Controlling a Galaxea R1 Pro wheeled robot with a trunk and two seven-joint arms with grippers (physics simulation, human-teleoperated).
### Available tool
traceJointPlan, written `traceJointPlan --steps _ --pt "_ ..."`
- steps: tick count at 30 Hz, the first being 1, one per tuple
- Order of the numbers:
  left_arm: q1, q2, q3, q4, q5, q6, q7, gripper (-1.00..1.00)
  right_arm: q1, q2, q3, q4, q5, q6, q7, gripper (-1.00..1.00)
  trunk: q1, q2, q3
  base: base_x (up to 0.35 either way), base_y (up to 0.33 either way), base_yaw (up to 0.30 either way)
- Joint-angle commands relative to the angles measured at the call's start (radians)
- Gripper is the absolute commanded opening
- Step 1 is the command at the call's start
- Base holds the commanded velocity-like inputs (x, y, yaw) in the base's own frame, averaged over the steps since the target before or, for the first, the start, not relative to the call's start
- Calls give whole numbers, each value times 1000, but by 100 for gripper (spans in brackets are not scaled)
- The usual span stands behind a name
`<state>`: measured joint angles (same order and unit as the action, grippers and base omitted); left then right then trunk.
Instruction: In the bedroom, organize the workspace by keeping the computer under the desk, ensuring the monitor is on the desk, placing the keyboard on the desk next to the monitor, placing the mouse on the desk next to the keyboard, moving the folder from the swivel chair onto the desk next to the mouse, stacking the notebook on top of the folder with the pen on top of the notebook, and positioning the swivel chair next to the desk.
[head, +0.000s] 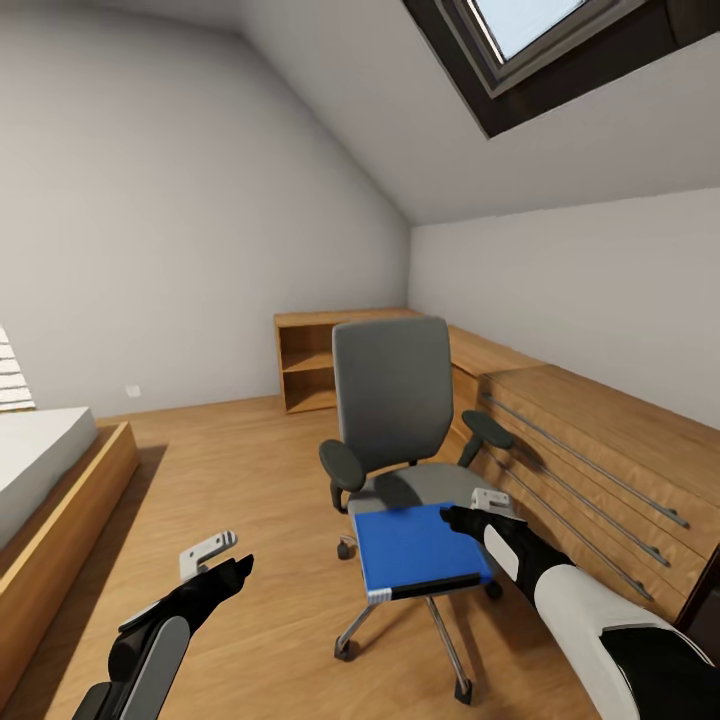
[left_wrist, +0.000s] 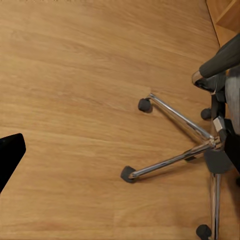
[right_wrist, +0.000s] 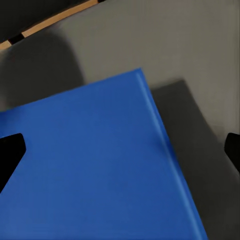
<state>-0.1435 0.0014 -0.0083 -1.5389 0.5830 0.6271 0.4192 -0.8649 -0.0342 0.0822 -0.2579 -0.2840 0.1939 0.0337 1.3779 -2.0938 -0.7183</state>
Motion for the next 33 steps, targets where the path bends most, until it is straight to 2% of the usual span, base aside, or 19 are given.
traceJointPlan --steps 1,12,17,19,21,22,23,27,29,32,33 --pt "-1 0 -1 0 11 2 11 100 0 -1 8 -3 -9 4 0 100 -4 7 2 0 0 0" --pt "-1 -2 -2 6 11 0 15 100 0 -5 8 -36 -13 -10 3 100 -46 84 37 0 0 0" --pt "-1 -1 -2 6 11 0 15 100 15 -17 7 -152 -13 38 3 100 -65 119 52 0 0 0" --pt "-1 -1 -3 8 11 0 15 100 57 -25 7 -258 -13 102 3 100 -65 119 52 0 0 0" --pt "-1 -1 -3 12 10 0 15 100 128 -29 7 -421 -11 175 -9 100 -65 119 52 0 0 0" --pt "-1 -2 -4 14 9 0 15 100 186 -29 6 -552 -11 237 -50 100 -65 119 52 0 0 0" --pt "-1 -2 -4 15 9 0 15 100 221 -28 6 -631 -13 273 -91 100 -65 119 52 0 0 0" --pt "-1 -2 -4 16 9 0 15 100 316 -24 6 -838 -40 331 -208 100 -65 119 52 0 0 0" --pt "-1 -3 -4 16 9 0 14 100 349 -24 6 -901 -56 339 -233 100 -65 119 52 0 0 0" --pt "-1 -3 -5 26 9 0 10 100 462 -23 6 -1108 -127 375 -273 100 -65 119 52 0 0 0" --pt "-1 -3 -5 28 10 0 10 100 471 -22 7 -1126 -133 386 -275 100 -65 119 52 0 0 0"
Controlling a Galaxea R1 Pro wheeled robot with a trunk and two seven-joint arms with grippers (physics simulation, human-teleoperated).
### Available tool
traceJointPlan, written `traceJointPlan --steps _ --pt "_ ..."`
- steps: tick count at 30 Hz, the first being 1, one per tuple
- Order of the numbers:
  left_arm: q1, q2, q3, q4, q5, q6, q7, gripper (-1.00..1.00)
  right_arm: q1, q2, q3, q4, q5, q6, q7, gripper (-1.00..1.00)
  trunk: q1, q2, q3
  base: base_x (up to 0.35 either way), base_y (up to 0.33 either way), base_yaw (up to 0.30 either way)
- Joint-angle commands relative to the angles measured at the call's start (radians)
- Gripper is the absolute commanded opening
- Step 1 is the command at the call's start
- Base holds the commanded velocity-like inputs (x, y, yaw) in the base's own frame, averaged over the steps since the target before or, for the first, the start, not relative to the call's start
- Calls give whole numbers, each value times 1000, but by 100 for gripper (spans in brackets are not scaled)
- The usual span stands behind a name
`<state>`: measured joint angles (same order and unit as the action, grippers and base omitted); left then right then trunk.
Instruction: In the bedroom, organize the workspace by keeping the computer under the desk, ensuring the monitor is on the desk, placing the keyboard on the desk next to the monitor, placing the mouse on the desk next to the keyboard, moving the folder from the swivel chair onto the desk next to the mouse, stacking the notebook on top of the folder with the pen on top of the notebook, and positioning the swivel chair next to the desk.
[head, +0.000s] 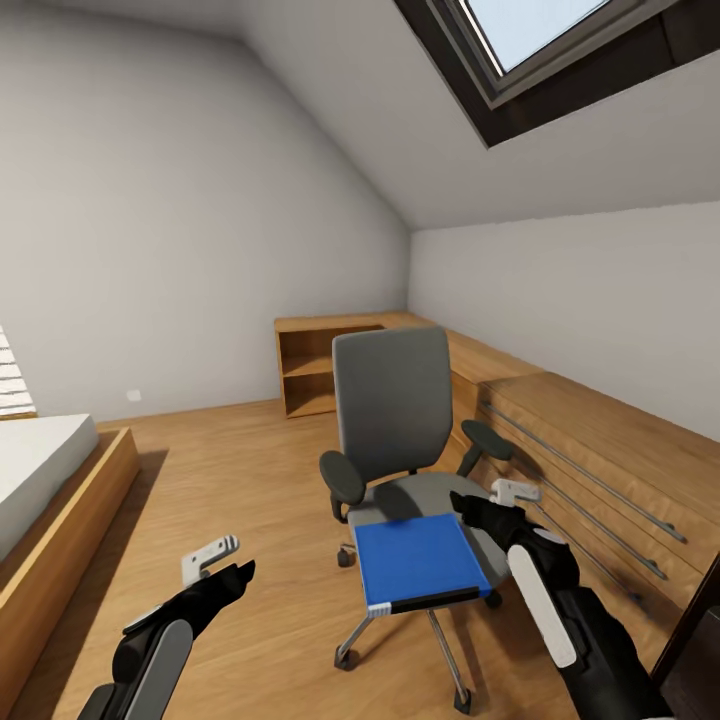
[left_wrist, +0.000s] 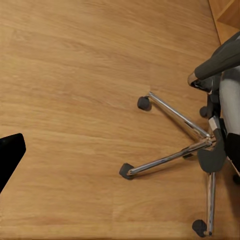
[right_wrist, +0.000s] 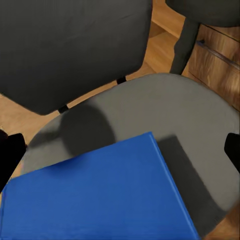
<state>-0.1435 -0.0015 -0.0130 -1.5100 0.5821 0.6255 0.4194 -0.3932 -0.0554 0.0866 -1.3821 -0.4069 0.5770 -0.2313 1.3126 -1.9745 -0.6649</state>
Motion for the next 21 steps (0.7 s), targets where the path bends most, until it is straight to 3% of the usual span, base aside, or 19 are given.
traceJointPlan --steps 1,5,6,15,21 --pt "-1 0 -1 0 11 2 9 100 8 0 3 -17 -16 12 -12 100 0 -1 -1 0 0 0" --pt "-1 0 -1 2 11 2 8 100 14 1 8 -35 -22 22 -14 100 0 -1 -1 -17 22 0" --pt "-1 0 -1 2 10 2 7 100 17 18 18 -42 -24 27 -12 100 0 -1 -1 -97 255 0" --pt "-1 -1 -4 3 11 2 7 100 17 27 22 -39 -31 24 -11 100 0 -1 -1 -61 303 -3" --pt "-1 -1 -7 4 12 2 7 100 17 28 22 -34 -35 19 -10 100 0 -1 -1 -2 325 -202"
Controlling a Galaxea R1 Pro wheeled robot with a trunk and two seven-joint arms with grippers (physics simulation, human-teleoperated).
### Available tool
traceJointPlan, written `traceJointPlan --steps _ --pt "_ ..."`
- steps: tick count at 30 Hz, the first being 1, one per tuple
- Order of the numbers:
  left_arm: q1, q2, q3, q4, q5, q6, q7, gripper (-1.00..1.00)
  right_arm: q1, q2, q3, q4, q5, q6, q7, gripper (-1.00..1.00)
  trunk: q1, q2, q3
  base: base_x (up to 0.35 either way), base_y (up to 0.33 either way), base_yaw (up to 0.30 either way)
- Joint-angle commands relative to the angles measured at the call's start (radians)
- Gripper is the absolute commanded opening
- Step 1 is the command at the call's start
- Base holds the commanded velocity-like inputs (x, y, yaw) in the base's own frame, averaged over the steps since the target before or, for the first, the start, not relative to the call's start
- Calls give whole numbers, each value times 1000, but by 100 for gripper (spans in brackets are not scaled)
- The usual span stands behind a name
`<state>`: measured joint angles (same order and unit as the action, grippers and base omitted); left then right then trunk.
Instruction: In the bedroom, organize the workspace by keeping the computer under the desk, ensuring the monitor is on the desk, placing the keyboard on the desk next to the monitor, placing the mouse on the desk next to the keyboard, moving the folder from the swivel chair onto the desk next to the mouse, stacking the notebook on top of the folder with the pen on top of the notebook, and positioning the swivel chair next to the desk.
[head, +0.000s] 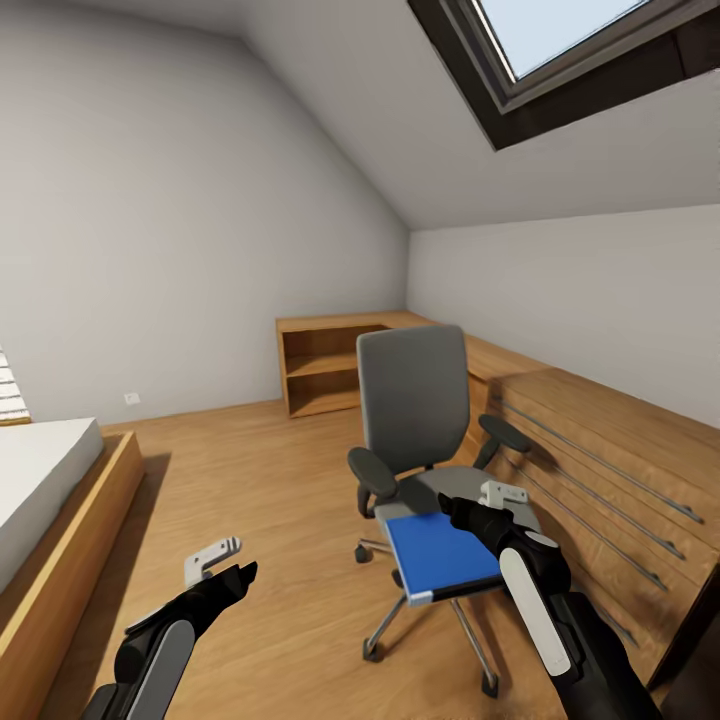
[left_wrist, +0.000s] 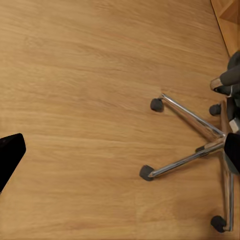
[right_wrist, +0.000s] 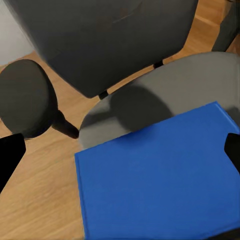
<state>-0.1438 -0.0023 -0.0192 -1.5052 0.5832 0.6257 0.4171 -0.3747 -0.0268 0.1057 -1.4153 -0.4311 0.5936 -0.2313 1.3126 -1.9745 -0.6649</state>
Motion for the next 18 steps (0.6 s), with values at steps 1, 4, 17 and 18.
traceJointPlan --steps 1,4,17,18 --pt "0 0 -1 -1 10 2 9 100 -1 -1 2 -1 -11 2 -10 100 0 -1 -1 0 326 -253" --pt "0 0 -10 -1 10 2 9 100 -1 -1 2 1 -10 1 -10 100 0 -1 -1 0 326 -268" --pt "0 1 -21 -1 10 2 8 100 -1 -1 -1 25 -11 -1 -11 100 0 -1 -1 0 326 -293" --pt "0 1 -21 -1 10 2 8 100 -1 -1 -1 26 -11 -1 -11 100 0 -1 -1 0 326 -297"
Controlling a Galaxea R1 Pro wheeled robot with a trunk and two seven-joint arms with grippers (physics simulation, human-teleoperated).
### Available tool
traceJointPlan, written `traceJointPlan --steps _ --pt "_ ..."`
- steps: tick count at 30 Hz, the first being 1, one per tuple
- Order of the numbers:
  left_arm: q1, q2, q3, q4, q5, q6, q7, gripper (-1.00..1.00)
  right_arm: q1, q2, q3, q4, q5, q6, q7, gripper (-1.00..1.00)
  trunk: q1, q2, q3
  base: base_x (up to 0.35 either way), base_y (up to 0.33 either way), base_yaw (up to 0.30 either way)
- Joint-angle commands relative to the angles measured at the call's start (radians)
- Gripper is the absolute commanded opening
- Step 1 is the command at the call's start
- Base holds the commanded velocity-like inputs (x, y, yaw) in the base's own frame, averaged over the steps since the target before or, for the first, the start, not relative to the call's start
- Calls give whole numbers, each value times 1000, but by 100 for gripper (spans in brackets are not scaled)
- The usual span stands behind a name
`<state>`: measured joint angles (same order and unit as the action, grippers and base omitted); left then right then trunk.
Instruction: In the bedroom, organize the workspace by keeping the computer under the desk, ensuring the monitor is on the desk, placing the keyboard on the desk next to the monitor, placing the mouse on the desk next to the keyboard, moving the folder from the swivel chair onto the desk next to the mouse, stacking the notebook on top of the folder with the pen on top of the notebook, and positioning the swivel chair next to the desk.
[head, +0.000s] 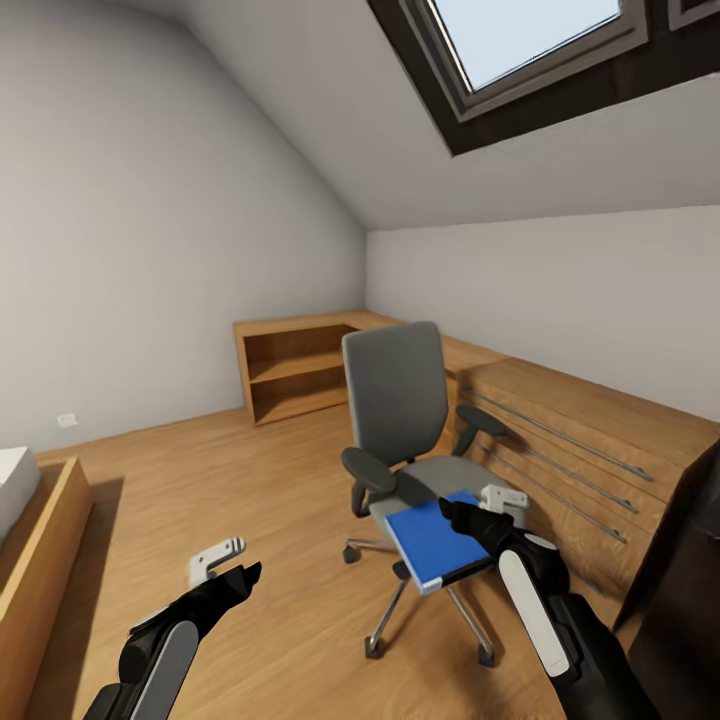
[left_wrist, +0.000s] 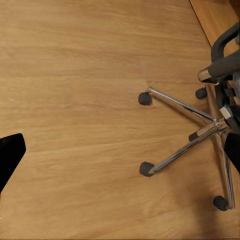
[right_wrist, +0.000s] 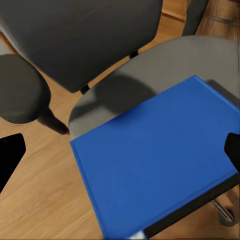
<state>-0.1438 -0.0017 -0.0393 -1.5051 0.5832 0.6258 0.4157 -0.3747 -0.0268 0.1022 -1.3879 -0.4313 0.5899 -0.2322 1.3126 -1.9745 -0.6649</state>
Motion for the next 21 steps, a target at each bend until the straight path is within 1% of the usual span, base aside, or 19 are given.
traceJointPlan --steps 1,4,7,10,11,14,17,19,21 --pt "0 0 0 -1 10 1 9 100 -1 -1 2 0 -10 2 -10 100 0 -1 -1 0 326 -297" --pt "0 0 0 -1 10 0 10 100 -1 -1 -1 0 -10 2 -10 100 0 -1 -1 -2 325 -294" --pt "0 0 0 -1 10 1 10 100 -1 -1 -1 0 -10 2 -10 100 0 -1 -1 -44 232 -181" --pt "0 0 -7 -1 10 1 11 100 -1 -2 -1 0 -9 1 -8 100 0 -1 -1 -35 85 -66" --pt "0 0 -17 -1 10 1 12 100 -1 -2 -1 0 -9 1 -8 100 0 -1 -1 -13 31 -24" --pt "0 1 -29 -3 9 2 9 100 -1 -2 -2 0 -10 2 -7 100 0 -1 -1 -5 13 -10" --pt "0 2 -29 -7 9 2 8 100 -1 -2 -4 1 -11 2 -5 100 0 -1 -1 -1 2 -1" --pt "0 1 -29 -13 8 2 14 100 -1 -3 -8 2 -77 4 -4 100 8 -15 -7 0 0 0" --pt "0 1 -30 -13 8 2 15 100 -1 -5 -9 3 -113 4 -4 100 15 -29 -14 0 0 0"
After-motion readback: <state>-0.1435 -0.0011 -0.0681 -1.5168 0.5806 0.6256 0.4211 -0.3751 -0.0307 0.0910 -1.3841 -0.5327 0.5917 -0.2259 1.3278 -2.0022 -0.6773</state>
